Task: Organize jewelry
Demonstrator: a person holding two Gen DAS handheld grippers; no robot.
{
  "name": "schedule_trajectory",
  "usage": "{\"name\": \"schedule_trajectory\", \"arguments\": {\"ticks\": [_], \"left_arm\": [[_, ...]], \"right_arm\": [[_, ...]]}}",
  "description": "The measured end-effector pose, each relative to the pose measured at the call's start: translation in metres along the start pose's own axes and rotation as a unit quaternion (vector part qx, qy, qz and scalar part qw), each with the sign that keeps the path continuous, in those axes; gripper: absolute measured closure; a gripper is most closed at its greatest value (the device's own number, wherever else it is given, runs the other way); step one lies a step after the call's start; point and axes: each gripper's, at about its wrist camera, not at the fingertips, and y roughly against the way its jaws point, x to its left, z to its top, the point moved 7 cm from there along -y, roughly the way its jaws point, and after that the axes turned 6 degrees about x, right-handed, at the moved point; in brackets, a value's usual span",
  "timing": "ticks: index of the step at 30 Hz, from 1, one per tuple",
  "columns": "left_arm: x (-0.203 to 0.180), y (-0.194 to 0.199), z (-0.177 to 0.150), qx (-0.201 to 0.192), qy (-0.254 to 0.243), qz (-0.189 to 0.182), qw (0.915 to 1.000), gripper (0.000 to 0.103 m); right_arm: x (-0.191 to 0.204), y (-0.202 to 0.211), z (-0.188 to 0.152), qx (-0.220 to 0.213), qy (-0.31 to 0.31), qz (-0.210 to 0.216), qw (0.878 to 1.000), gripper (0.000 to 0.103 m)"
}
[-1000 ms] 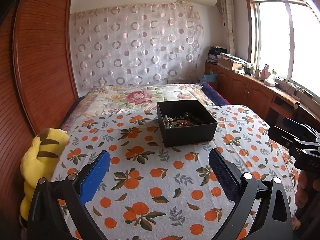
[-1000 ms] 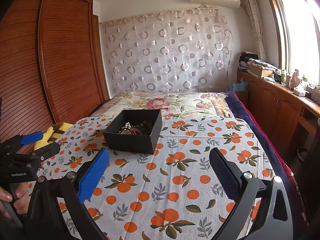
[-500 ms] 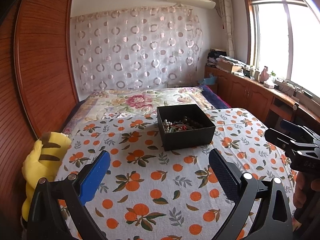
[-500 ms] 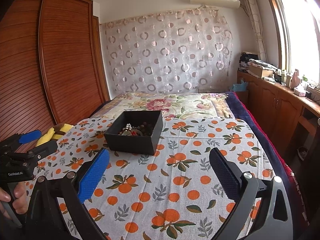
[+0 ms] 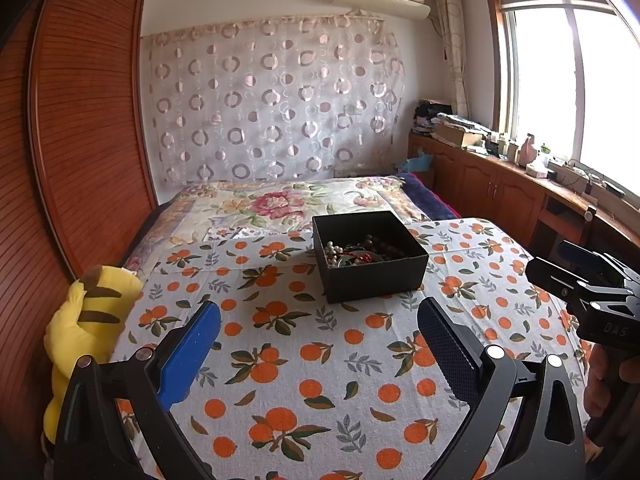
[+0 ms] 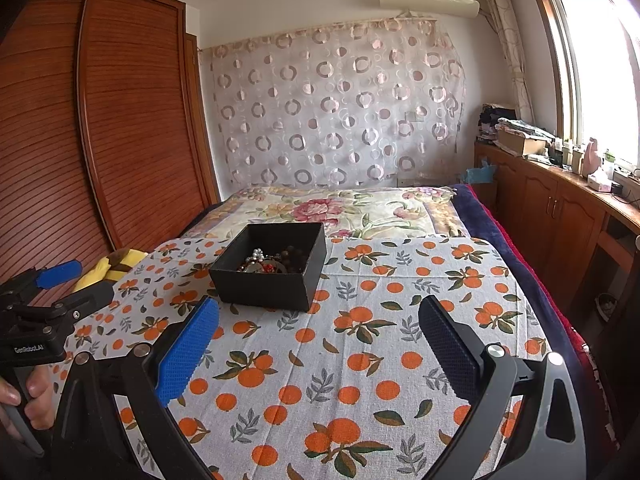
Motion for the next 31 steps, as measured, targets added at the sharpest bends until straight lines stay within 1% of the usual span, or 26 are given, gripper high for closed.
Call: {"name": "schedule_trajectory", "arguments": {"ticks": [31], "left_arm": [[0.002, 0.0013, 0.0001, 0.001, 0.003, 0.0, 1.0, 0.008]], "right_arm": [[-0.0012, 0.0002, -0.0008, -0.001, -0.001, 0.0, 1.0, 0.002]]}}
